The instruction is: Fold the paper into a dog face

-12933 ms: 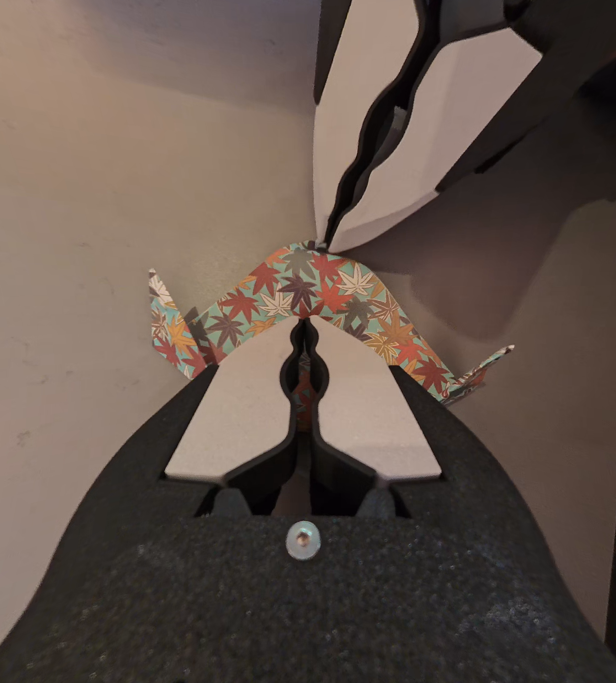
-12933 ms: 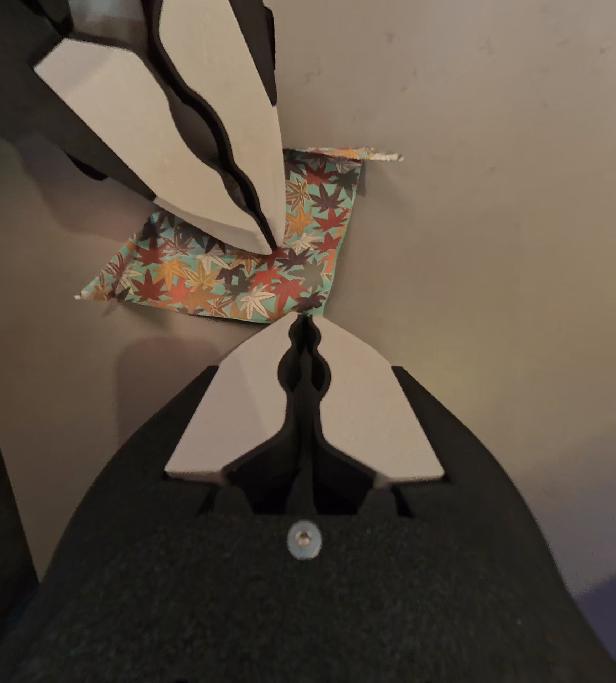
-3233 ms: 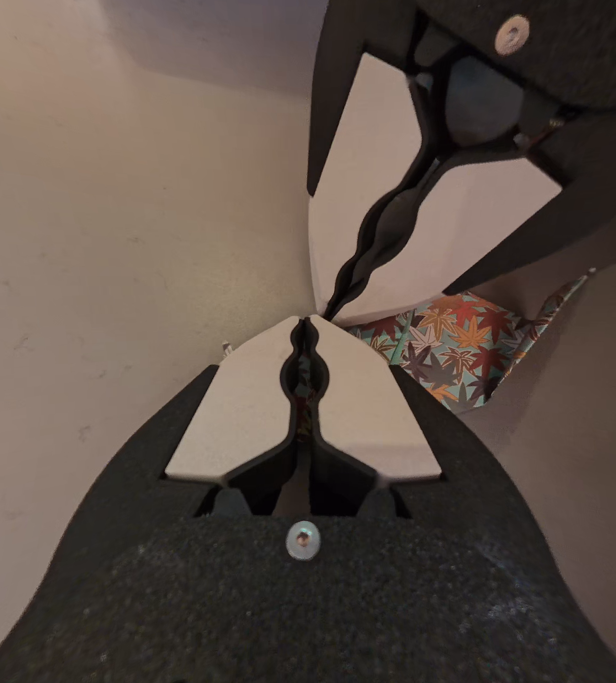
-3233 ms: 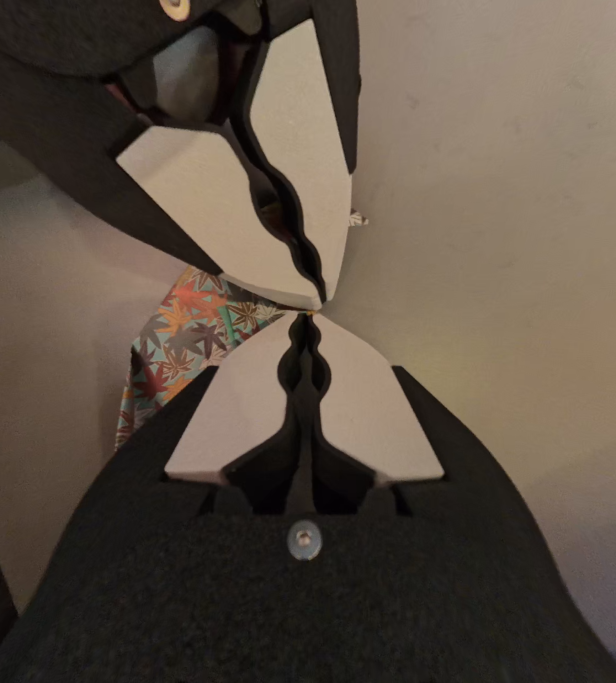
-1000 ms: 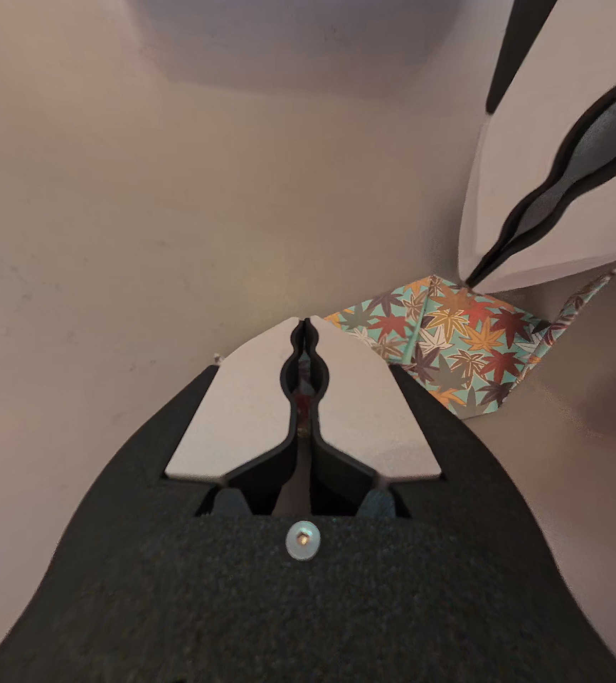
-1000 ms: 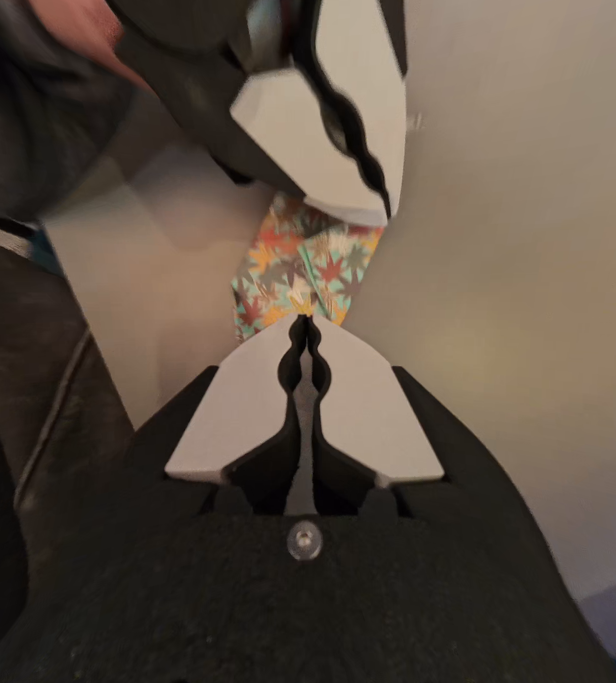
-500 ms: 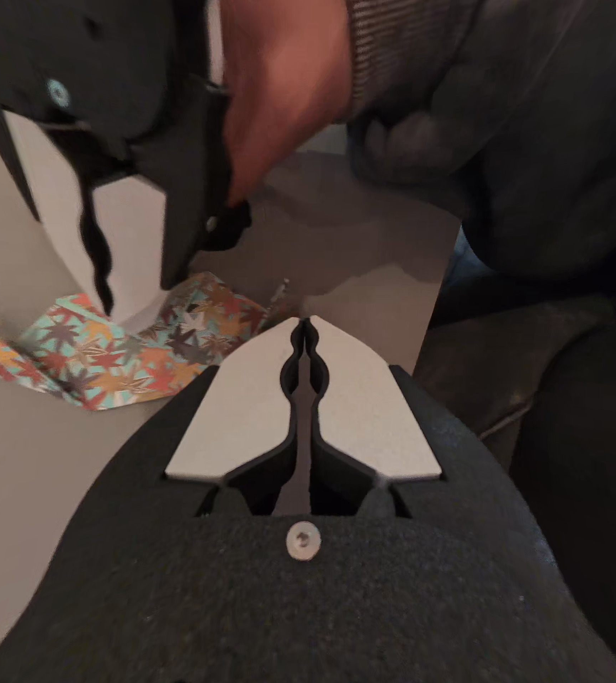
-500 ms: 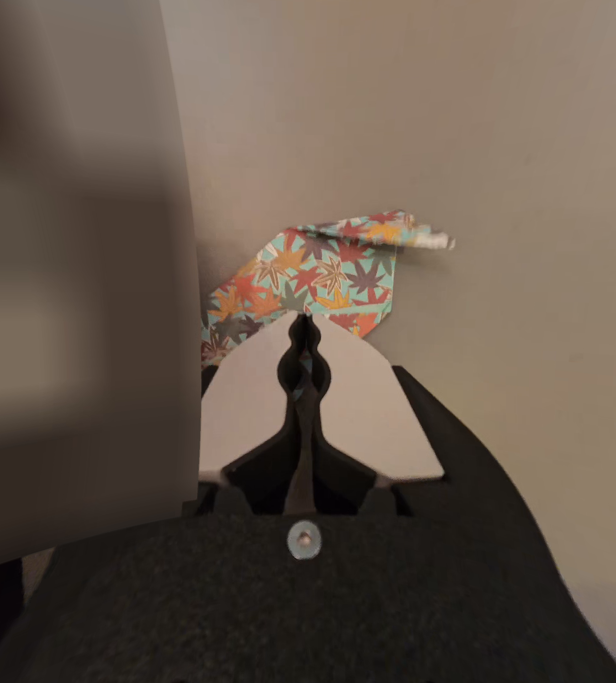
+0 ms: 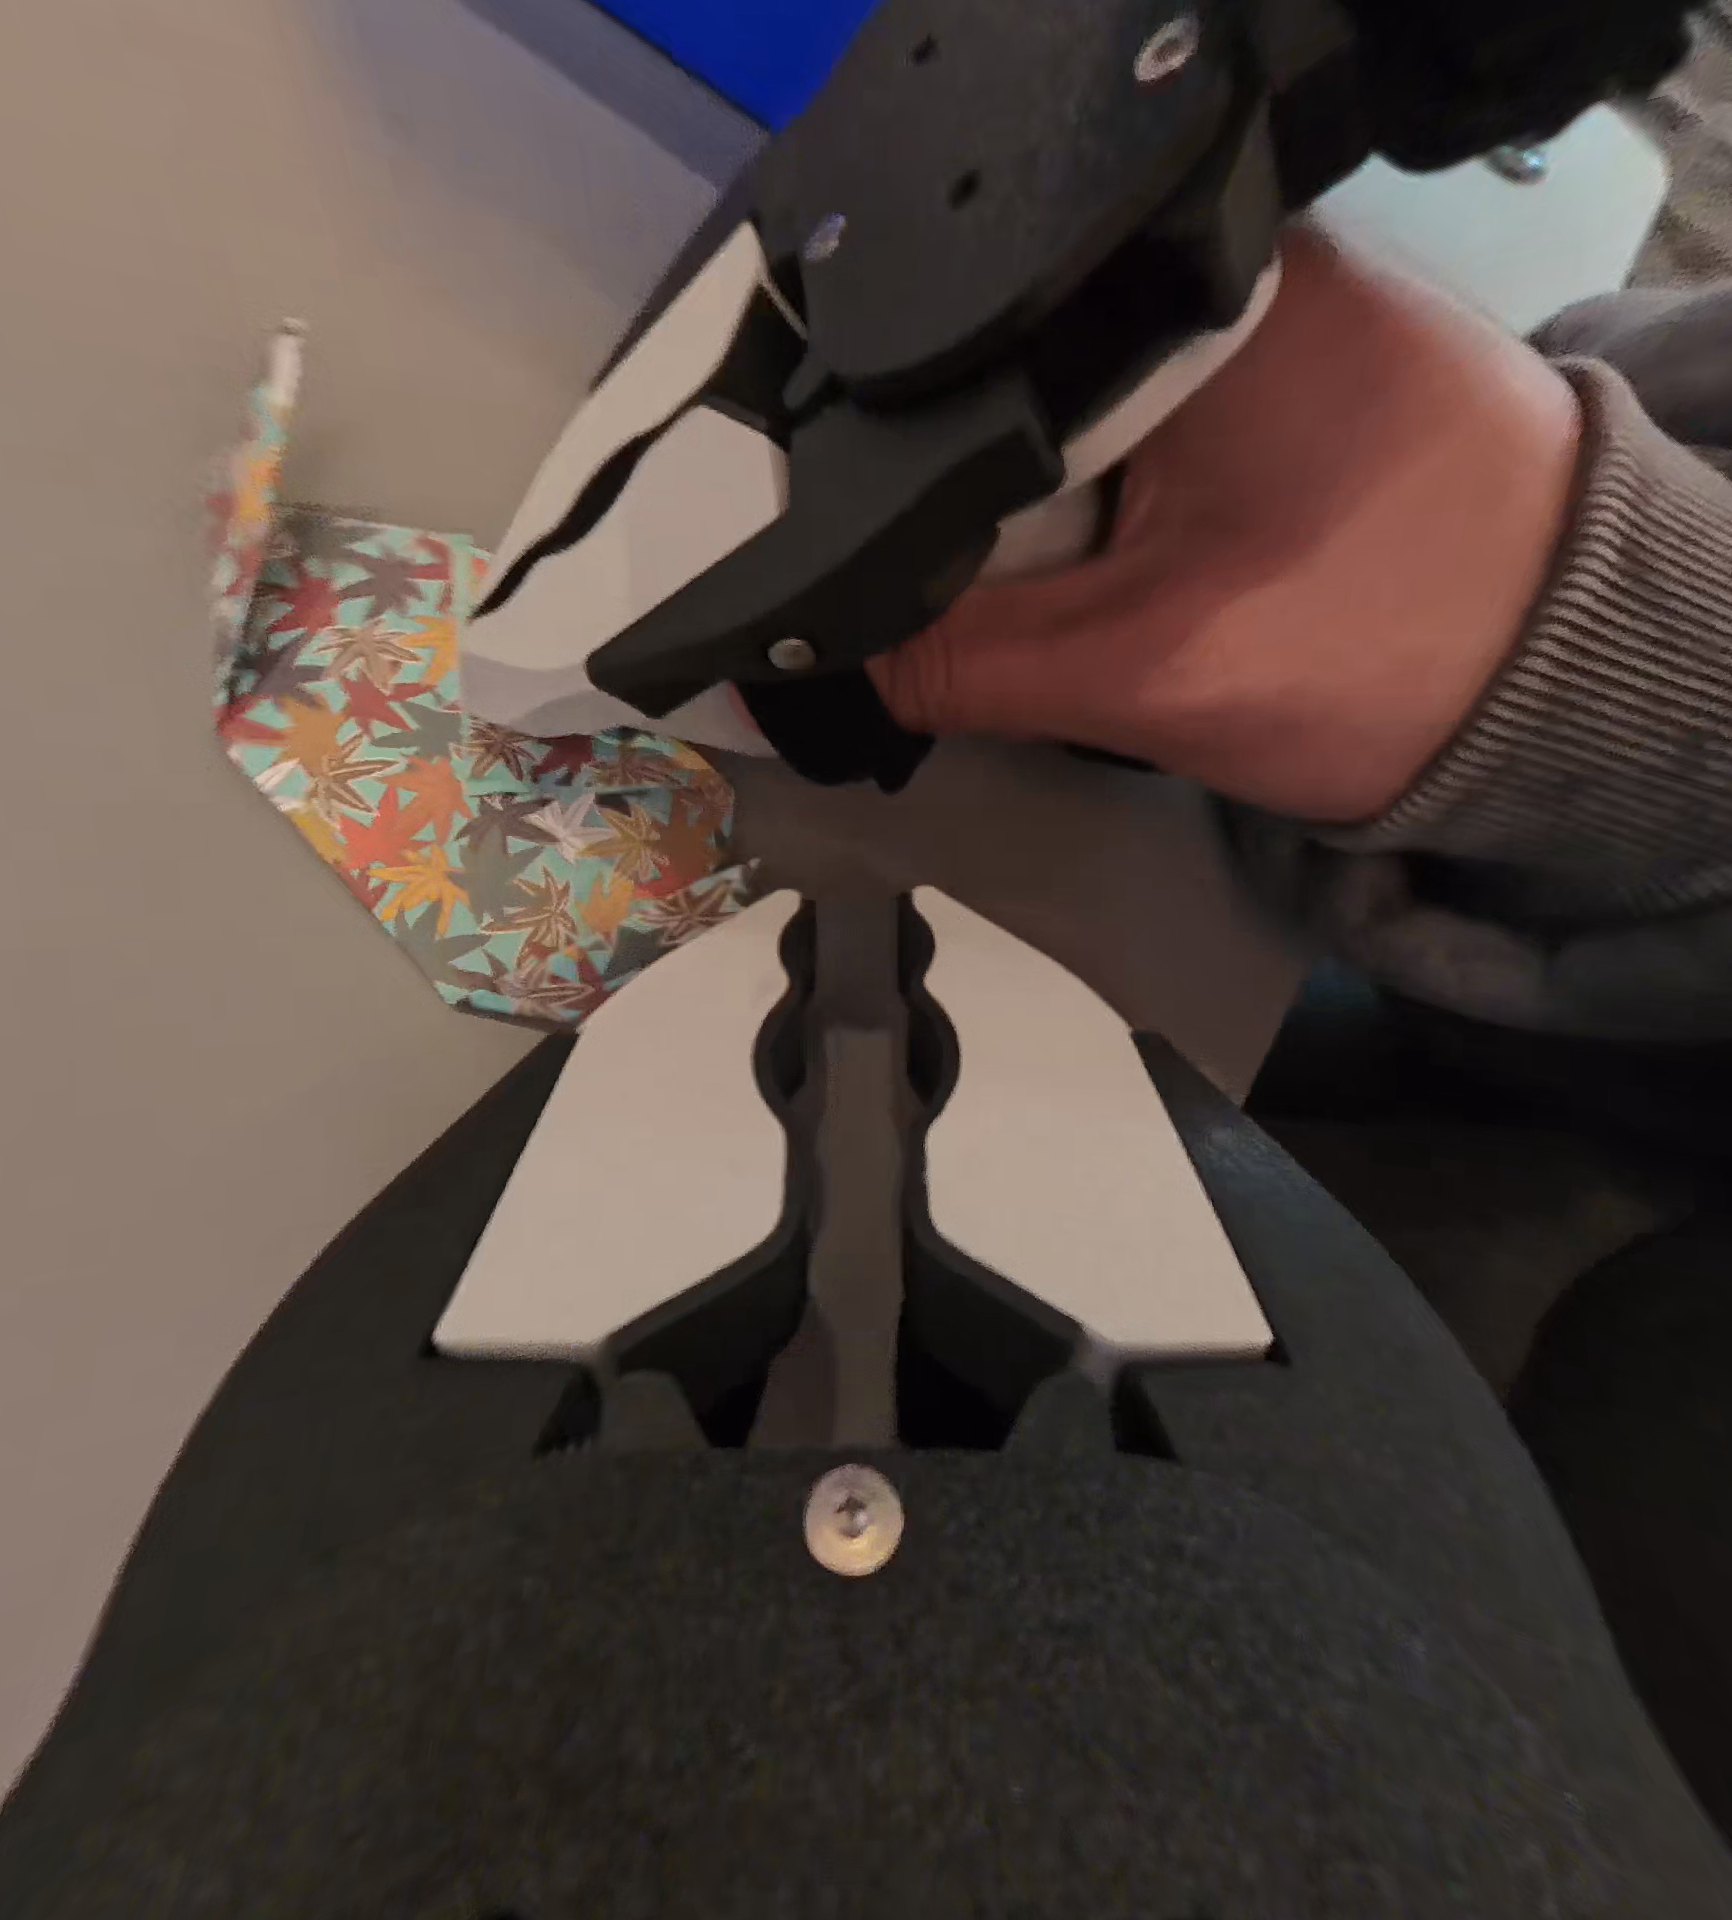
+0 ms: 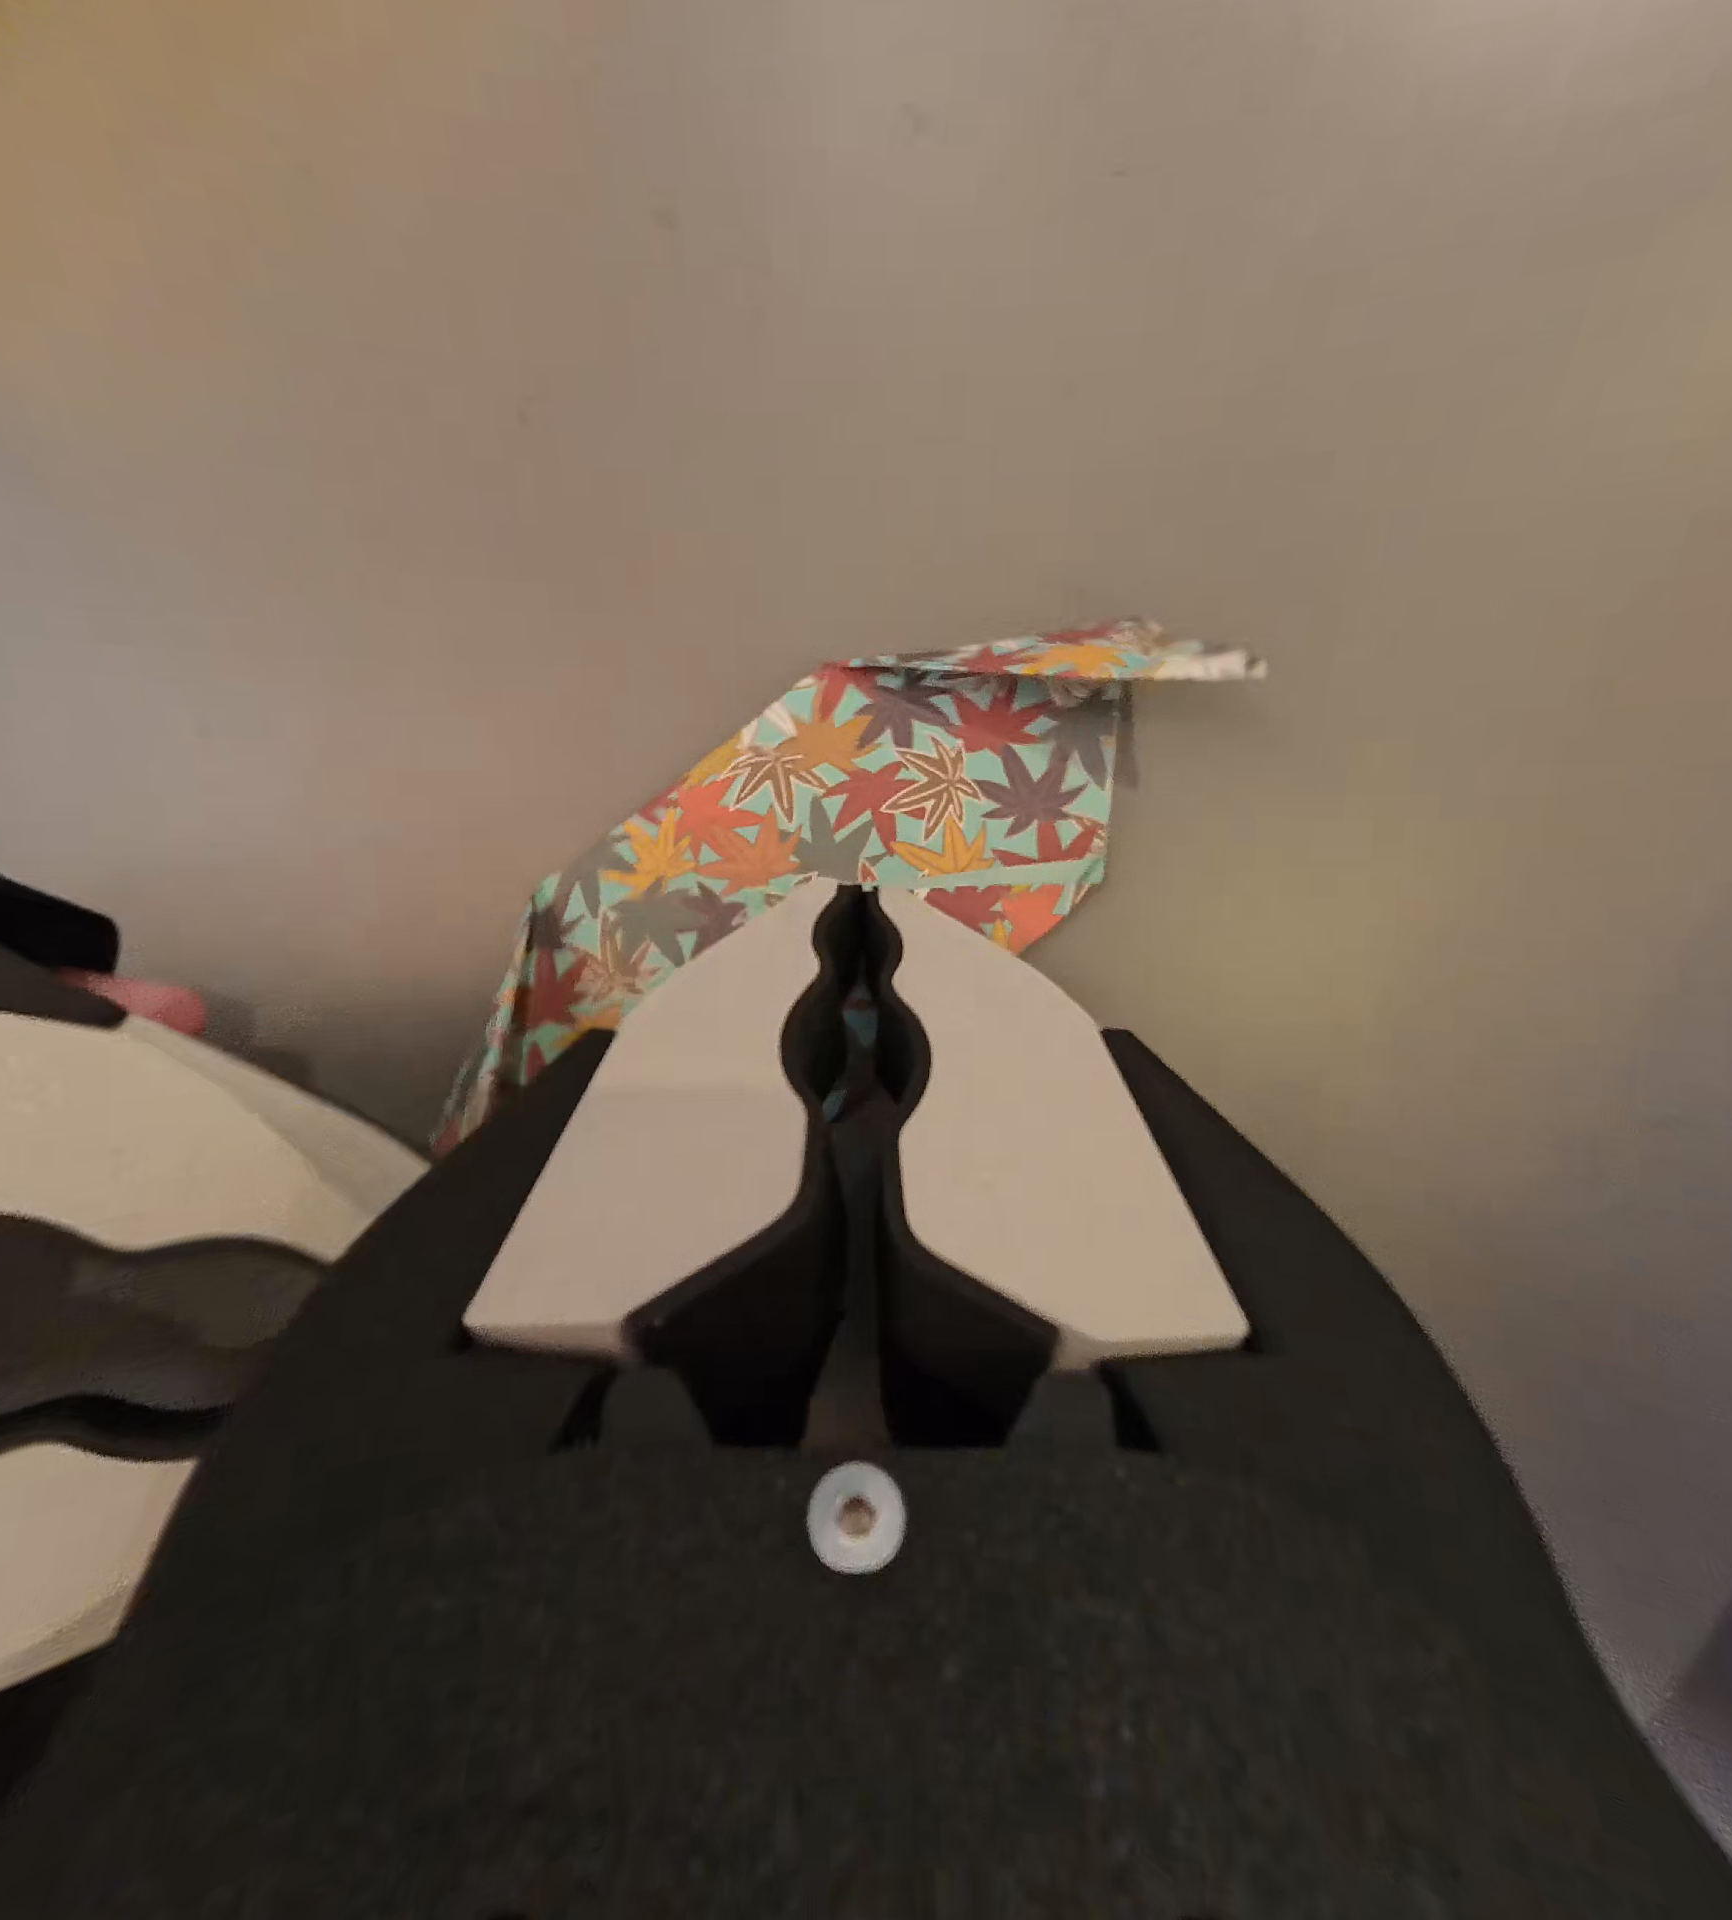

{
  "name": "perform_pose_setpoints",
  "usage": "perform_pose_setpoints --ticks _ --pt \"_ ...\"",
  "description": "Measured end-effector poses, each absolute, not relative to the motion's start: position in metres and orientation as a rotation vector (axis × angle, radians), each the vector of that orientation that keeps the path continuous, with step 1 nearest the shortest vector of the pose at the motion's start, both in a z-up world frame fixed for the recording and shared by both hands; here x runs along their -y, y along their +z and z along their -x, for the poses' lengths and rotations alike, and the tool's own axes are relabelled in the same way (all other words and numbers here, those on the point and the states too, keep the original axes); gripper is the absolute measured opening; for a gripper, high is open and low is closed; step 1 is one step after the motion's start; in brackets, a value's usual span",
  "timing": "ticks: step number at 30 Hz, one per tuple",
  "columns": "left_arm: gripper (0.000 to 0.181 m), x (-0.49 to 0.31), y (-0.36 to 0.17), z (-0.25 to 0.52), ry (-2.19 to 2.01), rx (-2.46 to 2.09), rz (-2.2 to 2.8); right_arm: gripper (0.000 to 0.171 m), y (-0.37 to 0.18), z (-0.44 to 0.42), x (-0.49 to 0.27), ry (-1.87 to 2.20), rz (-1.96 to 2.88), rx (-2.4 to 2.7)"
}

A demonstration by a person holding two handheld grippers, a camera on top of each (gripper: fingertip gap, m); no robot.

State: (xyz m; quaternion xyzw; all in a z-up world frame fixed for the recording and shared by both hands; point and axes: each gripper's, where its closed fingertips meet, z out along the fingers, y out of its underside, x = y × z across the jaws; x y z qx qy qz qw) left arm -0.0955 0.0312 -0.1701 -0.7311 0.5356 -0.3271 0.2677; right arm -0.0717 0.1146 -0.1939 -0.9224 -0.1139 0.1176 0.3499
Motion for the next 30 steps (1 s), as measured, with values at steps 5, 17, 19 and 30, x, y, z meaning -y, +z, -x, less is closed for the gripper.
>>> perform_pose_setpoints --ticks 5,17,19,30 --pt "0.020 -0.040 -0.181 0.100 -0.764 -1.465 1.980 0.000 -0.194 0.076 -0.107 0.321 2.409 0.254" --pt "0.015 -0.103 -0.138 0.191 -0.824 -1.329 2.020 0.000 -0.175 0.140 -0.092 0.635 2.376 0.237" --pt "0.011 -0.128 -0.128 0.199 -0.779 -1.294 1.980 0.000 -0.154 0.139 -0.087 0.613 2.325 0.359" --pt "0.000 -0.138 -0.174 0.161 -0.771 -1.626 1.981 0.000 -0.186 0.060 -0.100 0.271 2.363 0.666"
